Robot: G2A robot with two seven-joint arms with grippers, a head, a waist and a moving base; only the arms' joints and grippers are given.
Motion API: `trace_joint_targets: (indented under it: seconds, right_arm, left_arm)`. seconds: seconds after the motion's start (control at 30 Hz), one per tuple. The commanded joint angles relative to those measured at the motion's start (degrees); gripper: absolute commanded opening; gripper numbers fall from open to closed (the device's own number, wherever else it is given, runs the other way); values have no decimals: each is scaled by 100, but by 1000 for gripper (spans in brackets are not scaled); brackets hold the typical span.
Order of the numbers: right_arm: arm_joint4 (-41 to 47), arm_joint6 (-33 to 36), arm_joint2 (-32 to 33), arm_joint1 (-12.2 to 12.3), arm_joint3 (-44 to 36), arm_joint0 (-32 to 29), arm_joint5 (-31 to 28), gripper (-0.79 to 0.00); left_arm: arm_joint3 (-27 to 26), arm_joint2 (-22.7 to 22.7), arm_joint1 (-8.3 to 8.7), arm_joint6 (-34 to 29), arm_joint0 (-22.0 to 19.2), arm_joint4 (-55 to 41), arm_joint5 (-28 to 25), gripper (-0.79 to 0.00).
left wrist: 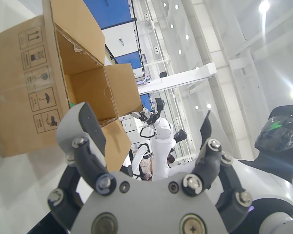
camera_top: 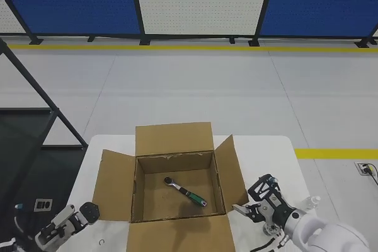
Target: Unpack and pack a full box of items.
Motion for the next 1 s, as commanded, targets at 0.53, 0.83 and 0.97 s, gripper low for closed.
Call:
trace_joint_targets:
  seconds: [0.53,0.83,0.97]
  right_arm:
    - [60,-25,-64,108,2,87,81,-18]
    - [68,-9,-75,160,-108,9,169,-28]
    - [53,-41,-79,182,-131,-32,196,-28]
  left_arm:
    - [94,20,109,-797,213,-232,426,0]
    - [474,385,137,-464,-221,16,397,0]
    - [437,387,160,-651,-195,-81,419,0]
